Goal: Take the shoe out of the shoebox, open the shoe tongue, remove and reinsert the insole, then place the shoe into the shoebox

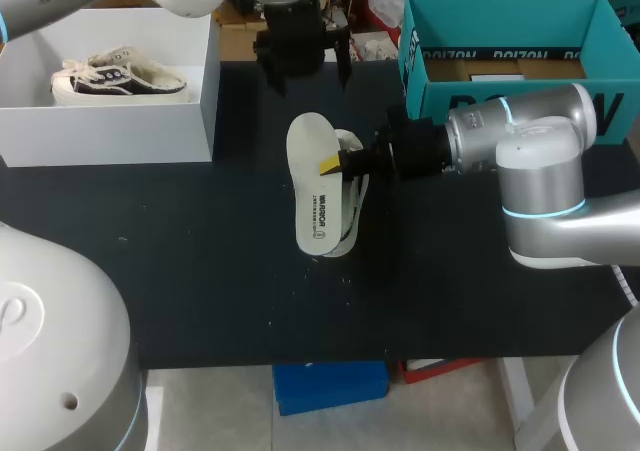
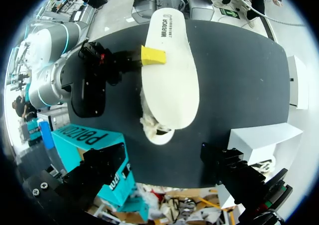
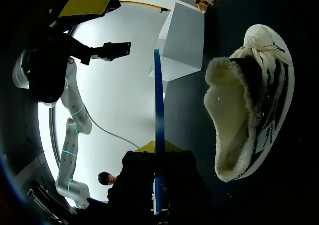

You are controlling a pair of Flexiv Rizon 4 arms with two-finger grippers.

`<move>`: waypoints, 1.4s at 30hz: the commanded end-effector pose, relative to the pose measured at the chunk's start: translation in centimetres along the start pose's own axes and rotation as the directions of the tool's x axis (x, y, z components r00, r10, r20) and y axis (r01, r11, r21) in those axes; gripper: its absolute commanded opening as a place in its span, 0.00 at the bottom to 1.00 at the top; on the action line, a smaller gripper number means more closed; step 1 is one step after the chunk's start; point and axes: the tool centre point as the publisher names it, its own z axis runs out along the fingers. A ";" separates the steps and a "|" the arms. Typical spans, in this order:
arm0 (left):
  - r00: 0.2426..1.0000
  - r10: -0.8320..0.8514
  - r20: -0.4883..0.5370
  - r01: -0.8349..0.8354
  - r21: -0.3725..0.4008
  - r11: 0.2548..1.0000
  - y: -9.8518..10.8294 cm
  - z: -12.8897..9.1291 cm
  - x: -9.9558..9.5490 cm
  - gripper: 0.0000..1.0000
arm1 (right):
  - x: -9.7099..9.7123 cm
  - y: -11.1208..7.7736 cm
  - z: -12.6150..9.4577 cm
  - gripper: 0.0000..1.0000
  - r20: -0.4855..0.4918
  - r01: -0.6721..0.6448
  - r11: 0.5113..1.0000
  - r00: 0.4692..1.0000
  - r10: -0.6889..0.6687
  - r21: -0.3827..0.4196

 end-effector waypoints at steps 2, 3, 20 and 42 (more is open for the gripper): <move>1.000 0.004 0.001 -0.004 0.016 1.000 1.1 0.7 -0.3 1.00 | 0.0 0.1 0.0 0.00 0.000 -0.001 1.000 1.000 0.001 0.002; 1.000 0.004 0.002 -0.004 0.015 1.000 1.2 0.7 -0.4 1.00 | 0.0 0.1 0.0 0.00 0.000 -0.001 1.000 1.000 0.001 0.002; 1.000 0.008 0.001 -0.008 0.013 1.000 -2.4 -0.2 0.2 1.00 | 0.0 0.1 0.0 0.00 0.000 -0.001 1.000 1.000 0.001 0.002; 0.999 -0.010 -0.040 0.010 0.000 1.000 -13.9 -2.2 1.6 1.00 | 0.0 0.1 0.0 0.00 0.000 -0.001 1.000 1.000 0.001 0.002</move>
